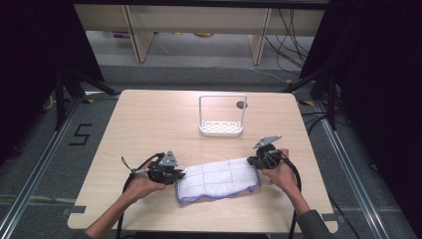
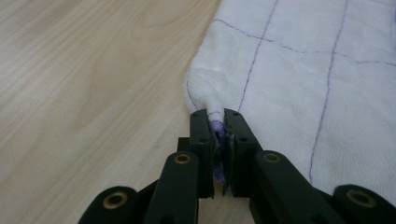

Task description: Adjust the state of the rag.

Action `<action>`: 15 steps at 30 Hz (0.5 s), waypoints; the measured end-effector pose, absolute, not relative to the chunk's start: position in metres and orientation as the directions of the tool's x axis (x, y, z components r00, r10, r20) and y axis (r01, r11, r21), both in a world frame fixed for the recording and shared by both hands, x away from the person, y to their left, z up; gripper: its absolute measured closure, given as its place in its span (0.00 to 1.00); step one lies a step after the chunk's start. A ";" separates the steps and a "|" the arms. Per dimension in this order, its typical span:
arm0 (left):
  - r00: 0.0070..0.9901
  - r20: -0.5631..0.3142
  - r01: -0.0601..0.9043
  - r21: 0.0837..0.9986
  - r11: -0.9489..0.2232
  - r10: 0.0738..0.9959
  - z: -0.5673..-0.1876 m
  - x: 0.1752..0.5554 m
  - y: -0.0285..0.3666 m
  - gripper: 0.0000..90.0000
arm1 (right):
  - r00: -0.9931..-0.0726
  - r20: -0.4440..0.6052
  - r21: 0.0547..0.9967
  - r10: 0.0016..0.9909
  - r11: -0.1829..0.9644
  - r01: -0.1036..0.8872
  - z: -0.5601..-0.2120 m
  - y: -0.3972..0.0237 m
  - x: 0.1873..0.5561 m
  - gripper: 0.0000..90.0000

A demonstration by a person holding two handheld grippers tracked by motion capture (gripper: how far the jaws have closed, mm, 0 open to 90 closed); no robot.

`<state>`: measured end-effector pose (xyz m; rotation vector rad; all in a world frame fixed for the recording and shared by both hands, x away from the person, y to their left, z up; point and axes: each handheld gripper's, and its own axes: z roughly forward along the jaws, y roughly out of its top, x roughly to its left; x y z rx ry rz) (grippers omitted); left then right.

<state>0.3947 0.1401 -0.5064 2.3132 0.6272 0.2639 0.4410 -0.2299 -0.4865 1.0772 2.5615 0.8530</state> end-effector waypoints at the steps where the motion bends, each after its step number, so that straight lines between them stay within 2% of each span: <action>1: 0.863 0.004 0.361 0.695 -0.622 0.506 -0.507 0.392 0.141 0.92 | -0.709 0.005 0.590 0.705 0.570 0.571 -0.486 -0.227 0.446 0.95; 4: 0.850 -0.024 0.386 0.709 -0.591 0.526 -0.509 0.383 0.144 0.92 | -0.731 -0.013 0.589 0.683 0.596 0.546 -0.485 -0.219 0.461 0.95; 9: 0.862 -0.007 0.354 0.724 -0.592 0.507 -0.506 0.360 0.142 0.92 | -0.742 -0.007 0.580 0.670 0.607 0.543 -0.479 -0.201 0.486 0.95; 15: 0.878 -0.049 0.356 0.734 -0.579 0.477 -0.508 0.338 0.132 0.92 | -0.765 -0.028 0.569 0.643 0.640 0.517 -0.479 -0.174 0.508 0.95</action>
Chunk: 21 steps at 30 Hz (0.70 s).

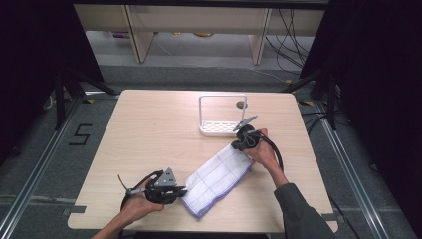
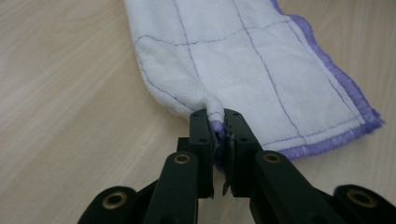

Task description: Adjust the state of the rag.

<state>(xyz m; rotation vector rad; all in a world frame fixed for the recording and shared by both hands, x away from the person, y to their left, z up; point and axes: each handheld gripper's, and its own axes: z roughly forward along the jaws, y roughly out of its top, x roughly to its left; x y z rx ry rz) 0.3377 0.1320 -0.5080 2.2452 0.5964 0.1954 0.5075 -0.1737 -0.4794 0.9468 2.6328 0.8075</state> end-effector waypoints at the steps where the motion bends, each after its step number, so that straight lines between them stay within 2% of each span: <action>1: 0.880 -0.040 0.348 0.732 -0.586 0.473 -0.508 0.336 0.131 0.92 | -0.774 -0.026 0.566 0.632 0.648 0.510 -0.479 -0.169 0.511 0.95; 6: 0.891 -0.052 0.335 0.747 -0.575 0.452 -0.508 0.321 0.118 0.92 | -0.801 -0.038 0.539 0.598 0.687 0.487 -0.478 -0.150 0.522 0.95; 16: 0.918 -0.018 0.276 0.748 -0.604 0.397 -0.508 0.303 0.083 0.91 | -0.833 -0.024 0.536 0.552 0.711 0.456 -0.481 -0.117 0.531 0.95; 18: 0.918 -0.038 0.284 0.757 -0.589 0.395 -0.508 0.301 0.075 0.90 | -0.843 -0.029 0.535 0.536 0.721 0.440 -0.482 -0.112 0.532 0.92; 21: 0.921 -0.068 0.298 0.758 -0.580 0.383 -0.508 0.301 0.064 0.86 | -0.821 -0.007 0.545 0.571 0.691 0.476 -0.480 -0.108 0.531 0.81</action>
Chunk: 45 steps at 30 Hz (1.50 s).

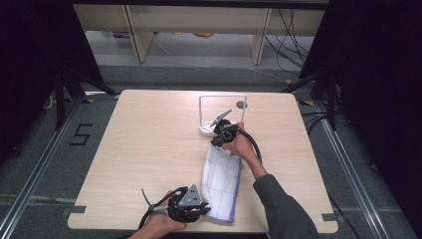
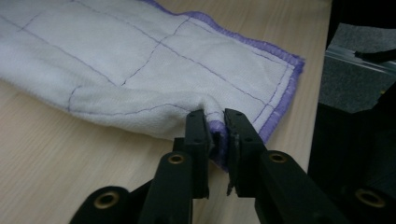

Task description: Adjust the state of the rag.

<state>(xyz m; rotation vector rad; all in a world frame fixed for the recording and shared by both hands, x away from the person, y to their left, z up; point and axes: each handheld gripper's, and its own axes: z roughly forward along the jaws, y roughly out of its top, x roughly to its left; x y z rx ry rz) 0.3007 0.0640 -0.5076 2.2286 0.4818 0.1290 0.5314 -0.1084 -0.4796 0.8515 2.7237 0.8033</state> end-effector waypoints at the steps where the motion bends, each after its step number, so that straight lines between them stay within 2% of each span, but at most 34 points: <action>1: 0.925 -0.070 0.291 0.762 -0.578 0.373 -0.506 0.301 0.062 0.82 | -0.812 0.000 0.545 0.584 0.681 0.489 -0.478 -0.109 0.531 0.76; 2: 0.917 -0.110 0.322 0.772 -0.548 0.383 -0.506 0.298 0.060 0.76 | -0.788 -0.007 0.549 0.616 0.661 0.511 -0.476 -0.110 0.530 0.71; 3: 0.924 -0.091 0.302 0.768 -0.564 0.372 -0.504 0.299 0.061 0.73 | -0.781 -0.013 0.563 0.625 0.650 0.511 -0.472 -0.112 0.528 0.72; 6: 0.909 -0.135 0.342 0.785 -0.517 0.395 -0.497 0.300 0.066 0.61 | -0.748 0.006 0.601 0.664 0.596 0.533 -0.460 -0.122 0.519 0.64; 8: 0.900 -0.167 0.365 0.796 -0.484 0.403 -0.492 0.303 0.071 0.57 | -0.735 0.020 0.612 0.678 0.573 0.545 -0.452 -0.135 0.512 0.61; 11: 0.883 -0.158 0.370 0.814 -0.447 0.442 -0.480 0.313 0.080 0.52 | -0.702 0.028 0.631 0.712 0.532 0.564 -0.446 -0.155 0.502 0.57; 15: 0.851 -0.130 0.375 0.829 -0.415 0.509 -0.467 0.341 0.093 0.50 | -0.655 0.060 0.639 0.754 0.475 0.605 -0.447 -0.180 0.489 0.53; 17: 0.819 -0.159 0.413 0.830 -0.374 0.551 -0.466 0.360 0.096 0.50 | -0.633 0.062 0.641 0.772 0.455 0.618 -0.449 -0.191 0.481 0.52; 20: 0.789 -0.157 0.440 0.819 -0.367 0.594 -0.467 0.384 0.098 0.49 | -0.619 0.062 0.653 0.783 0.437 0.618 -0.456 -0.203 0.477 0.51; 21: 0.780 -0.158 0.450 0.814 -0.367 0.606 -0.469 0.392 0.098 0.49 | -0.606 0.086 0.629 0.791 0.429 0.649 -0.453 -0.207 0.475 0.51; 22: 0.776 -0.160 0.457 0.809 -0.369 0.610 -0.470 0.399 0.097 0.49 | -0.594 0.090 0.663 0.799 0.398 0.635 -0.456 -0.208 0.475 0.51; 24: 0.756 -0.169 0.480 0.801 -0.359 0.633 -0.474 0.414 0.096 0.49 | -0.580 0.103 0.626 0.808 0.400 0.669 -0.454 -0.211 0.473 0.51; 27: 0.736 -0.173 0.498 0.793 -0.351 0.654 -0.480 0.428 0.094 0.49 | -0.586 0.096 0.634 0.804 0.405 0.659 -0.454 -0.213 0.474 0.50; 33: 0.741 -0.150 0.505 0.767 -0.395 0.655 -0.489 0.449 0.088 0.48 | -0.561 0.115 0.623 0.820 0.380 0.684 -0.455 -0.214 0.474 0.50; 41: 0.725 -0.144 0.515 0.763 -0.391 0.673 -0.493 0.472 0.075 0.46 | -0.563 0.102 0.620 0.820 0.390 0.681 -0.460 -0.214 0.476 0.48; 43: 0.717 -0.154 0.523 0.764 -0.379 0.679 -0.494 0.478 0.072 0.45 | -0.544 0.131 0.619 0.829 0.360 0.698 -0.462 -0.209 0.475 0.47; 45: 0.714 -0.166 0.530 0.763 -0.371 0.680 -0.495 0.481 0.069 0.45 | -0.563 0.104 0.613 0.820 0.393 0.685 -0.462 -0.210 0.476 0.47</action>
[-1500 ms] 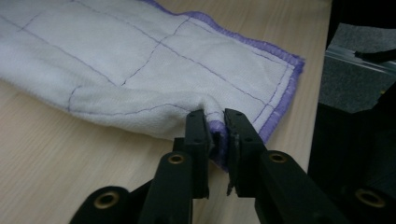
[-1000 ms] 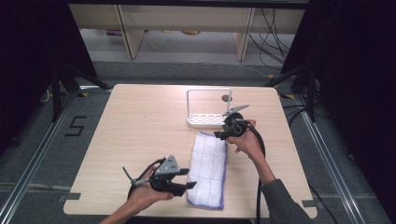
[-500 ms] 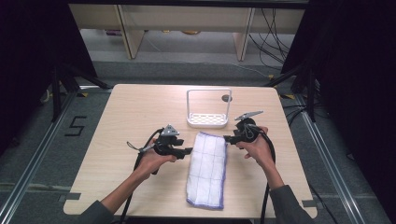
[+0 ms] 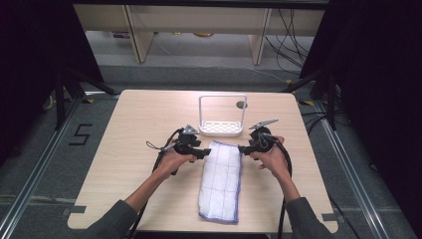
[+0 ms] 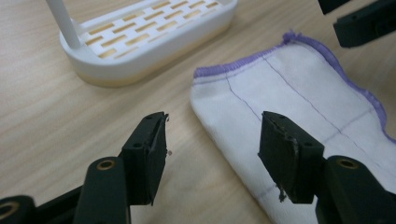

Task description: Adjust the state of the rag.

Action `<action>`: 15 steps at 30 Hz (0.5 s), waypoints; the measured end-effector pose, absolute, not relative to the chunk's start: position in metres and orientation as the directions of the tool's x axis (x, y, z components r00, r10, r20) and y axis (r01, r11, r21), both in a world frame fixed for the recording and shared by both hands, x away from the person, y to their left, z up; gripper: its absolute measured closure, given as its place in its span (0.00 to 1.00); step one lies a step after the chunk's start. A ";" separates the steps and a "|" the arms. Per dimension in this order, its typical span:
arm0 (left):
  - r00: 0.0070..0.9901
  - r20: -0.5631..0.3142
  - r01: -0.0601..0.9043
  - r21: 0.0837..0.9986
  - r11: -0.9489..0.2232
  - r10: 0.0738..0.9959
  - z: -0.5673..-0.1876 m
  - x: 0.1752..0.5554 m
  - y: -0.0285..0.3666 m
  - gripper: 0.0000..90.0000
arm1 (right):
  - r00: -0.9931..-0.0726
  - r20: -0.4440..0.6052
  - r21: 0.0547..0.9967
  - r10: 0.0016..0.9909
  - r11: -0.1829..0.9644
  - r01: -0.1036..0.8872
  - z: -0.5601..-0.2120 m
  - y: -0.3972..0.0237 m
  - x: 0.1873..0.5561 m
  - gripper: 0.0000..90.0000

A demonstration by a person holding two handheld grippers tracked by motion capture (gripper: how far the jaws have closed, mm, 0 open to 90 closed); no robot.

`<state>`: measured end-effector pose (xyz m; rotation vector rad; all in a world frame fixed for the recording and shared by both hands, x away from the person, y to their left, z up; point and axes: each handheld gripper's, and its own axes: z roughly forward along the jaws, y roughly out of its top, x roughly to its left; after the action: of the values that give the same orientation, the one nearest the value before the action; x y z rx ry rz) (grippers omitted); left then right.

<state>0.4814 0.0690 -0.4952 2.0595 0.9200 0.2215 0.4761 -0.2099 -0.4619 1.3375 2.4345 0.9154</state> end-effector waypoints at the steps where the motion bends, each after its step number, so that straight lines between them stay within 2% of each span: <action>1: 0.720 -0.160 0.528 0.758 -0.383 0.675 -0.496 0.484 0.067 0.45 | -0.559 0.109 0.611 0.822 0.388 0.690 -0.463 -0.209 0.476 0.47; 15: 0.710 -0.167 0.545 0.745 -0.384 0.685 -0.503 0.505 0.053 0.45 | -0.562 0.102 0.614 0.821 0.393 0.684 -0.464 -0.207 0.478 0.46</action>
<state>0.5045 0.0528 -0.5026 2.0811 0.9346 0.2128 0.4785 -0.2065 -0.4642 1.3369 2.4324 0.9141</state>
